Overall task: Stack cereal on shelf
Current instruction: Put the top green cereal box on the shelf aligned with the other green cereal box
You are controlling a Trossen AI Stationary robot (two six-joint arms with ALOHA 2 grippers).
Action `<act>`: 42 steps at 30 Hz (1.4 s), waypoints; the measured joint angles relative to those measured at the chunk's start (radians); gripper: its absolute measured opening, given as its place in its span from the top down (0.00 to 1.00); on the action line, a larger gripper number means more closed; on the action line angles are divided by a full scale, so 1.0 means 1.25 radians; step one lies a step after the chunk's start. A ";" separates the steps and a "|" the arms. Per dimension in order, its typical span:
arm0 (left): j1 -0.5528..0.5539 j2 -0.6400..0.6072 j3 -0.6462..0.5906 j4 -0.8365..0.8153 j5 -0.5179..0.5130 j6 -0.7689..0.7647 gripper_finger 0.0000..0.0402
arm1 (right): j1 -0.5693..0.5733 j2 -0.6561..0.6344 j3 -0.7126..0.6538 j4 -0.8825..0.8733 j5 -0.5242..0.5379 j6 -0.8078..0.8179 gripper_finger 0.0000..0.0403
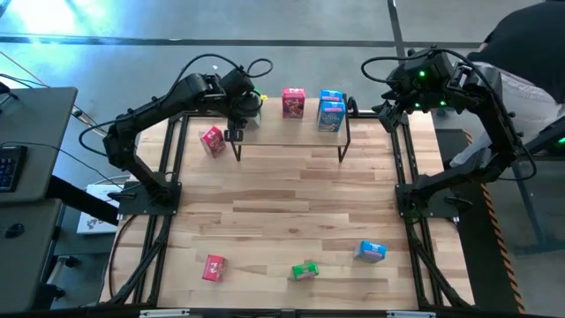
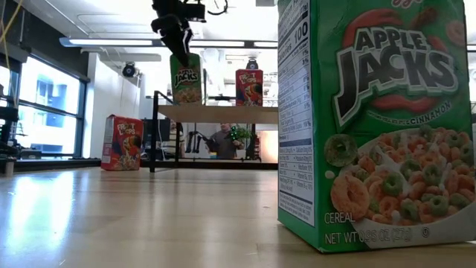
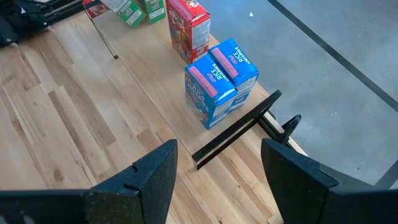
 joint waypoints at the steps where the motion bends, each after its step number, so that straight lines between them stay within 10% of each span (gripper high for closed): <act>1: 0.002 0.002 0.000 0.000 0.005 0.003 0.62 | 0.000 0.000 0.000 0.000 0.000 0.000 0.44; 42: 0.029 0.021 0.000 0.008 0.033 0.019 0.43 | 0.000 0.000 0.000 0.000 0.000 0.000 0.44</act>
